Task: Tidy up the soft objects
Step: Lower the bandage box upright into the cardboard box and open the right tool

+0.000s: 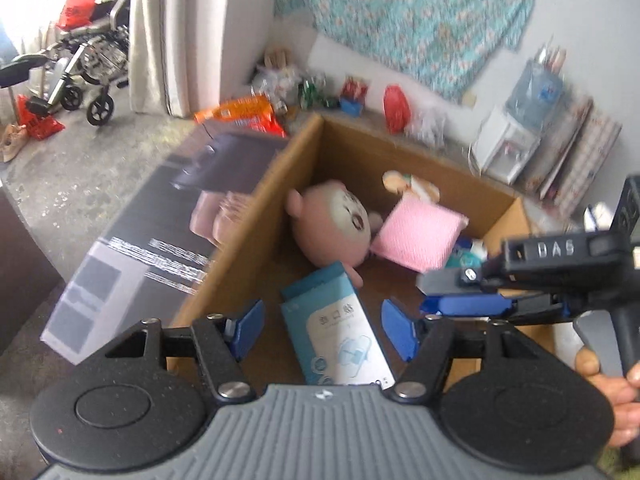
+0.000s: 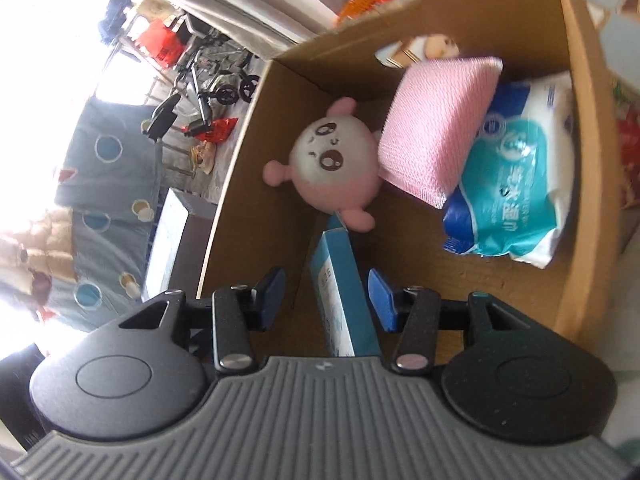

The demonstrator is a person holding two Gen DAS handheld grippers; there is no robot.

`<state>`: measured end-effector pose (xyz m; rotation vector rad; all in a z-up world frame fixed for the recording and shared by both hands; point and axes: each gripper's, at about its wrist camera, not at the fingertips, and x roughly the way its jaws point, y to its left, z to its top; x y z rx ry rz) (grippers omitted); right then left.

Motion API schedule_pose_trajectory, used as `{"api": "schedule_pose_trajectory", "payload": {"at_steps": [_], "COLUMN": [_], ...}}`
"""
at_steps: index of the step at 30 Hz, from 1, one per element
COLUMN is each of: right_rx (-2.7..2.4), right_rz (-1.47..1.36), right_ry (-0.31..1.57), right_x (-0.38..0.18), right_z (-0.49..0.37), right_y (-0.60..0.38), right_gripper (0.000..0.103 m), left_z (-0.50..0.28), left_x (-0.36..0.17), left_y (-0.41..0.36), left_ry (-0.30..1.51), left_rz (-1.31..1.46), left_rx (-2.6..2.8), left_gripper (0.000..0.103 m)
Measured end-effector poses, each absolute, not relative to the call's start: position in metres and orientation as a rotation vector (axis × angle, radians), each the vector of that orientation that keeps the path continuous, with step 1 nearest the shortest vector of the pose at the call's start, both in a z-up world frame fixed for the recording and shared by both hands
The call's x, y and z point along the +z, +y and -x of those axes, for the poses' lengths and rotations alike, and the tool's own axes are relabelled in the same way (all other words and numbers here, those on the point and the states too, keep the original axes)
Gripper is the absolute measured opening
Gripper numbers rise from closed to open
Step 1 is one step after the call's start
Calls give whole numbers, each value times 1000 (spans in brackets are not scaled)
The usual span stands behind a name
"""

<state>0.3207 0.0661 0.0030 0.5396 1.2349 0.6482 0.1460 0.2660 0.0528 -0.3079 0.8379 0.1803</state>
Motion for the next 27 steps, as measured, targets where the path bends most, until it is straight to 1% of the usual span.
{"api": "schedule_pose_trajectory", "payload": {"at_steps": [2, 4, 6, 7, 9, 11, 13, 18, 20, 25, 27], "right_rx": [670, 686, 688, 684, 677, 662, 653, 691, 719, 765, 820], "right_rz": [-477, -392, -317, -288, -246, -226, -212, -192, -173, -137, -135], "right_ry": [1240, 1246, 1254, 1257, 1272, 1306, 1359, 1483, 1487, 1473, 1505], "right_x": [10, 13, 11, 7, -1, -14, -26, -42, -41, -32, -30], "right_z": [-317, -310, -308, -307, -309, -310, -310, -293, -287, -285, -285], "right_y": [65, 72, 86, 91, 103, 112, 118, 132, 137, 140, 141], "right_gripper": [47, 47, 46, 44, 38, 26, 21, 21, 23, 24, 24], "left_z": [-127, -107, -91, -84, -68, -49, -28, 17, 29, 55, 65], "left_x": [62, 68, 69, 69, 66, 63, 59, 46, 43, 33, 27], "left_y": [275, 282, 288, 291, 295, 299, 306, 310, 310, 304, 303], "left_ry": [793, 752, 729, 719, 692, 659, 618, 530, 489, 408, 383], "left_rz": [322, 330, 337, 348, 385, 434, 480, 527, 521, 520, 533], "left_rx": [191, 215, 241, 251, 259, 261, 266, 337, 378, 441, 447], "left_gripper": [73, 73, 77, 77, 77, 77, 79, 80, 80, 80, 82]}}
